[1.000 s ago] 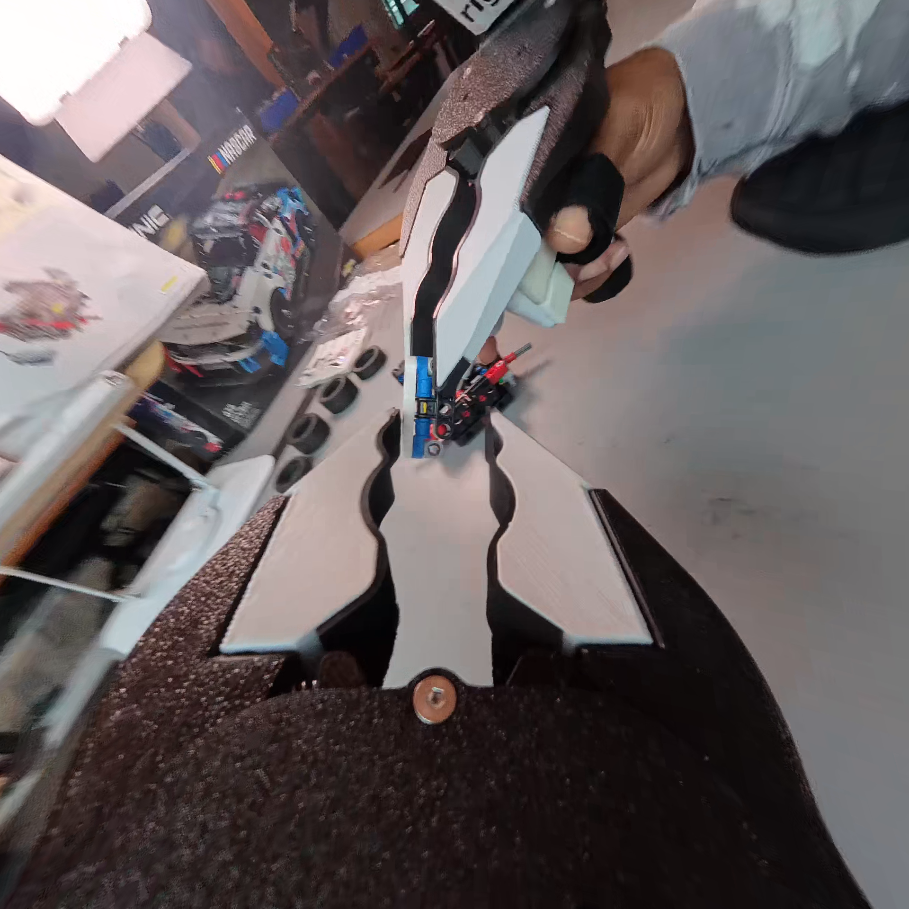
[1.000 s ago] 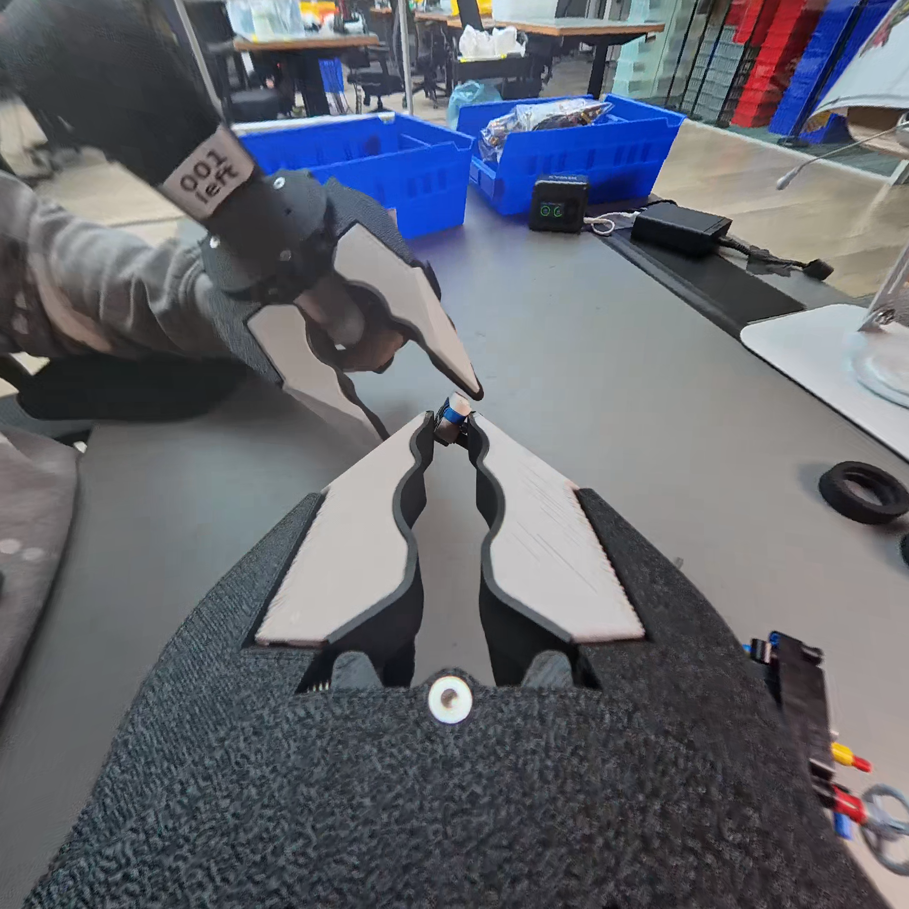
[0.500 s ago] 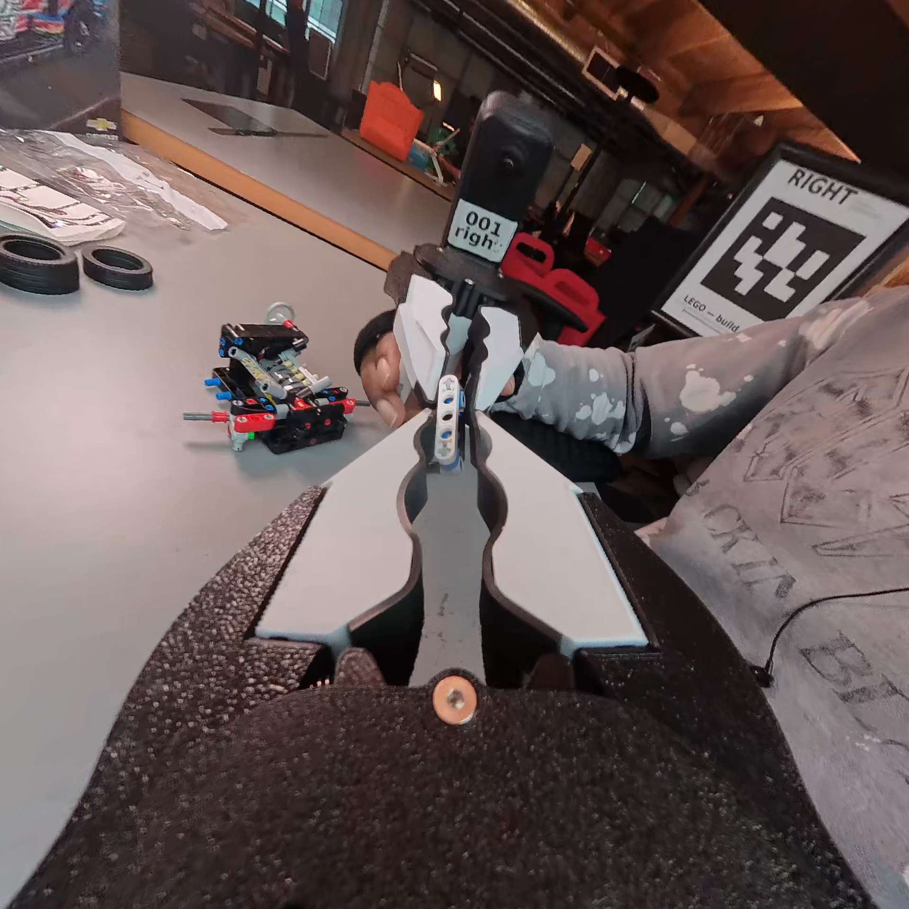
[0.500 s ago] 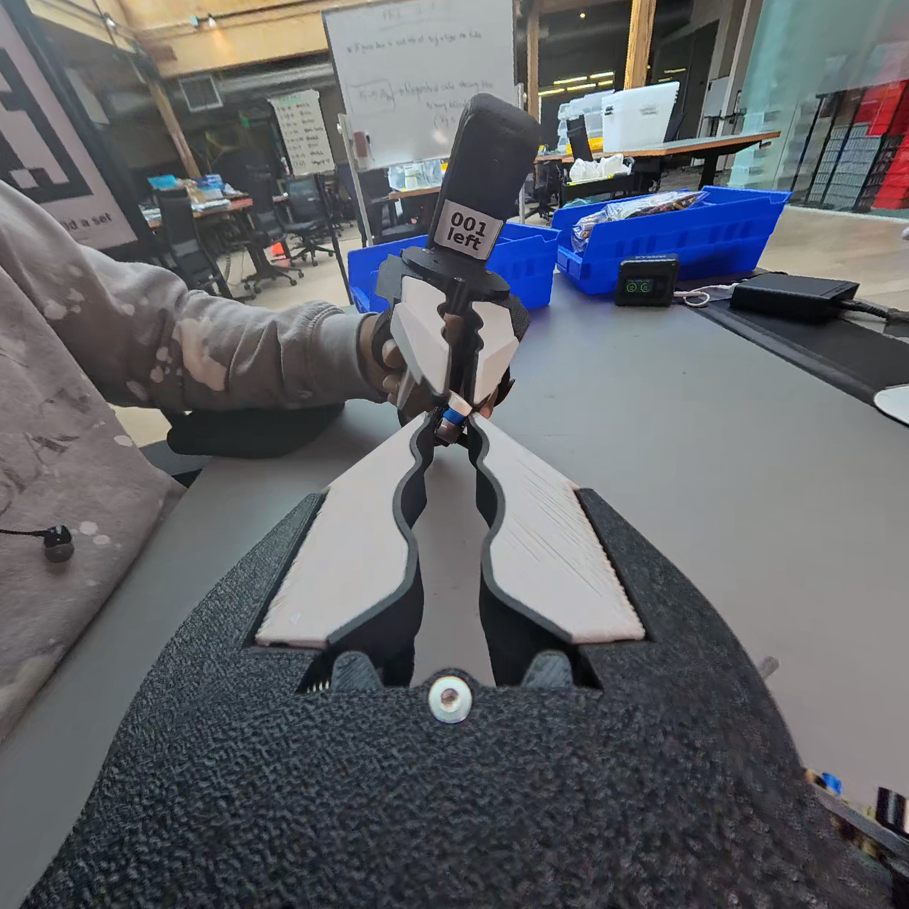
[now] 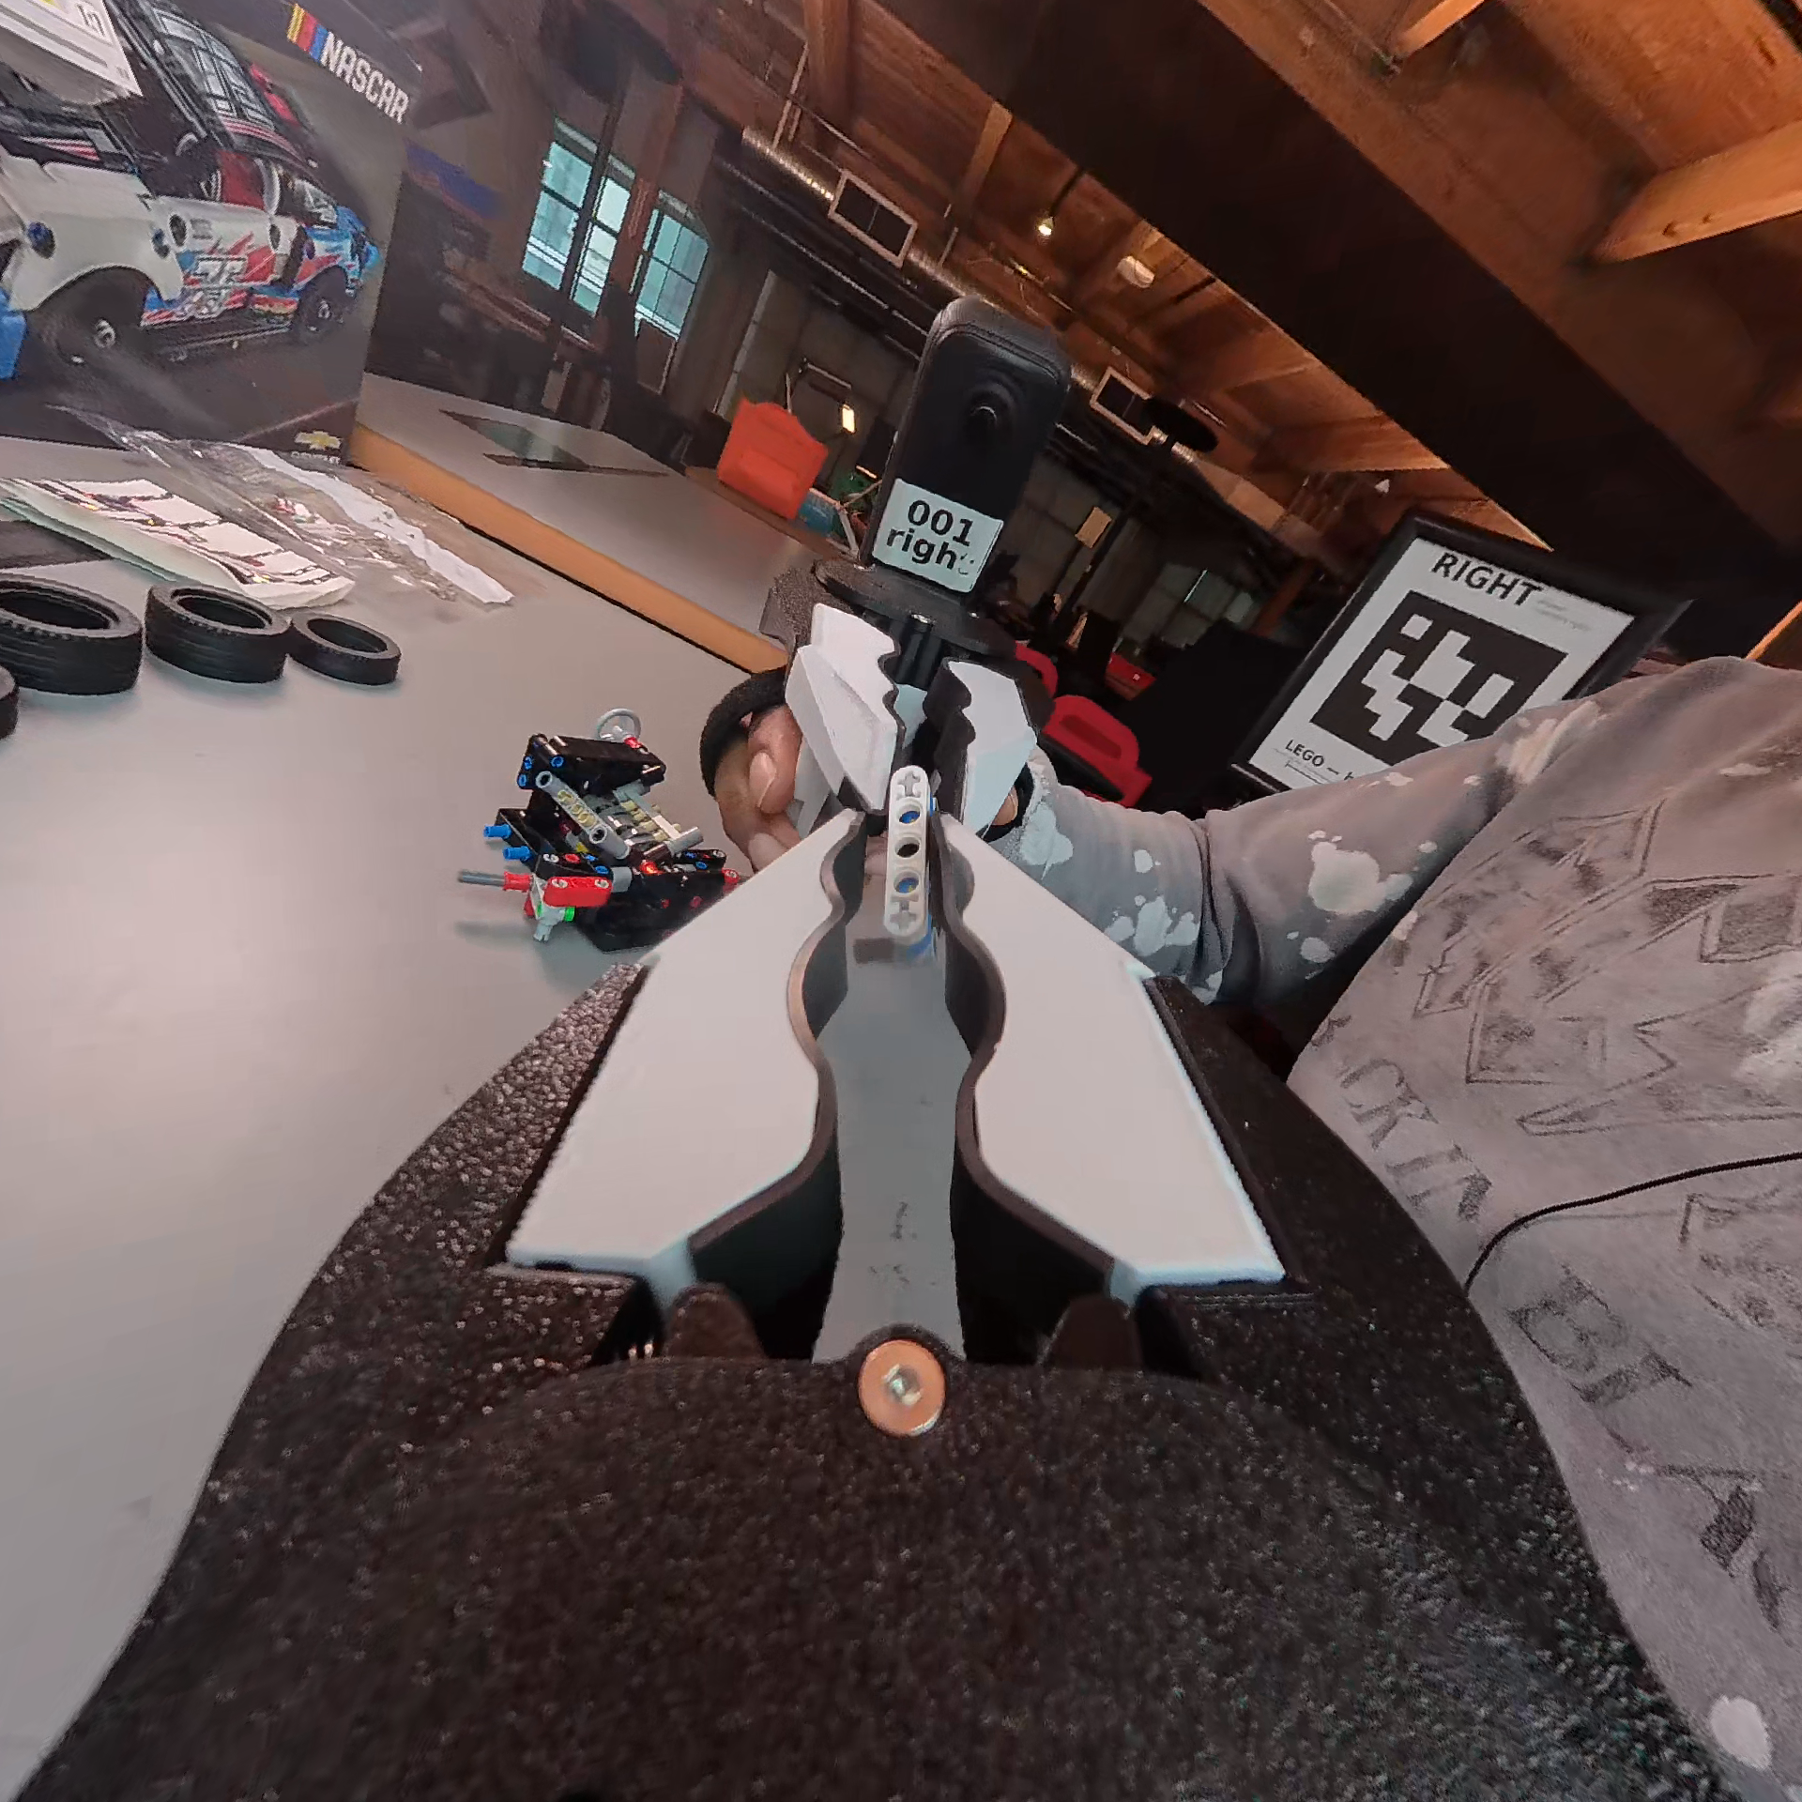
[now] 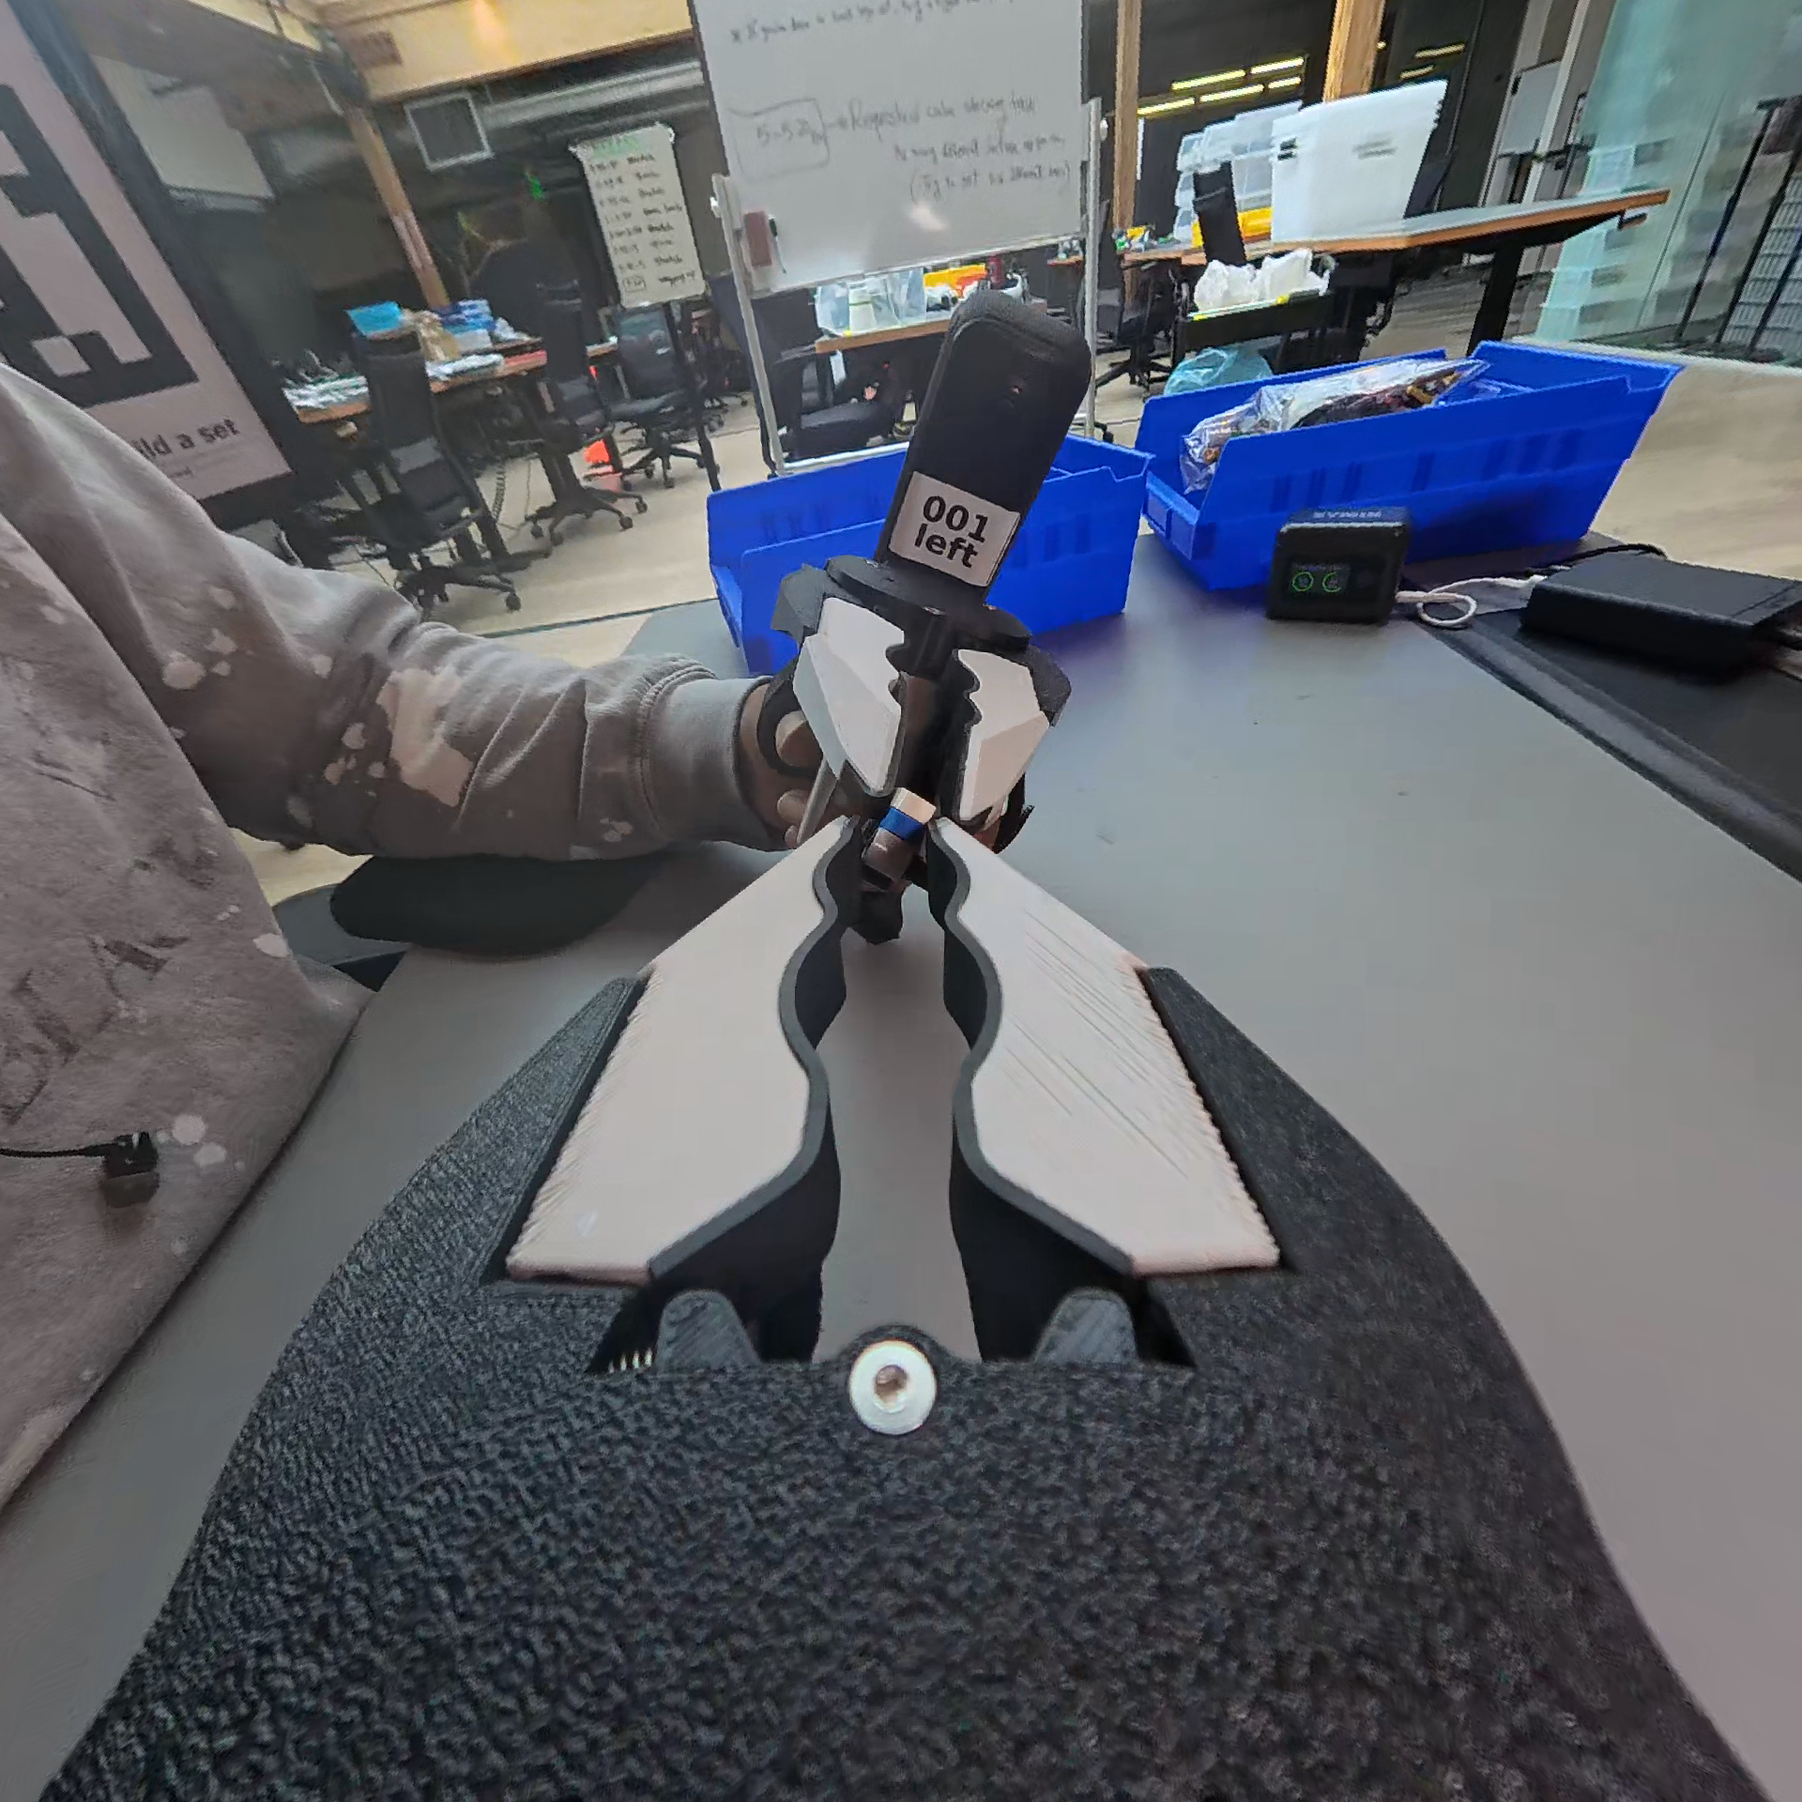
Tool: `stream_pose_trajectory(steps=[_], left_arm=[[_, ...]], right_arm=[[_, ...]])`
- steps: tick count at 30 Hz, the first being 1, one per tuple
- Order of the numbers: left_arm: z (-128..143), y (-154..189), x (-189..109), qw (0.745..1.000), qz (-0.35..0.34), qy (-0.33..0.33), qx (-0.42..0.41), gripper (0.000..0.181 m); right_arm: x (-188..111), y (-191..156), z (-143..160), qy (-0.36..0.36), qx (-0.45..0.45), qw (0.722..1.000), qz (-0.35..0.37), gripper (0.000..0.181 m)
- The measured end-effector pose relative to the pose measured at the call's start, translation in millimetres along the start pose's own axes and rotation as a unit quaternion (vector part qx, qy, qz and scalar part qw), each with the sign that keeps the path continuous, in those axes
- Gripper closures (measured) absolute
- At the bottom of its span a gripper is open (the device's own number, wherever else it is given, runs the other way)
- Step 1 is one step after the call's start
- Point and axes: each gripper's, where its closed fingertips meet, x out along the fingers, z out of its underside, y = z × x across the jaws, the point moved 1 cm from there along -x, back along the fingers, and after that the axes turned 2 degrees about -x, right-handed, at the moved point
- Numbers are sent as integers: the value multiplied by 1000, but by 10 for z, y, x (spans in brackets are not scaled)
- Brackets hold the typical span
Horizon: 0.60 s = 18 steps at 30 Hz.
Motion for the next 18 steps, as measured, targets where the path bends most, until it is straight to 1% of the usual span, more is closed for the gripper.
stream_pose_trajectory(steps=[4,7,8,9,10,11,12,13,14,15,16,18], left_arm=[[60,33,34,999,-2,-24,22,171],[131,63,100,998,-6,-45,35,169],[135,52,108,997,-23,-55,48,167],[109,29,86,994,-55,-70,69,161],[43,29,22,987,-95,-87,98,152],[-81,67,-89,976,-142,-98,135,145],[-251,140,-252,960,-195,-100,172,140],[-416,251,-463,942,-248,-99,205,141],[-534,388,-715,921,-294,-103,234,140],[-590,518,-1008,897,-338,-118,259,137],[-600,606,-1367,867,-390,-146,274,132],[-510,712,-2245,797,-505,-213,254,131]], right_arm=[[-45,-64,44,29,13,1000,-1,169],[-119,-122,114,23,19,1000,1,169],[-151,-134,141,18,21,1000,2,169],[-188,-127,167,11,22,1000,9,169],[-227,-105,200,1,18,1000,19,169],[-264,-71,233,-12,10,999,31,169],[-298,-19,256,-24,1,999,46,169],[-327,31,269,-32,-3,998,58,169],[-353,63,271,-34,-1,997,65,168],[-375,73,258,-31,2,997,66,169],[-392,70,240,-27,4,998,64,169],[-410,61,218,-28,1,998,60,169]])
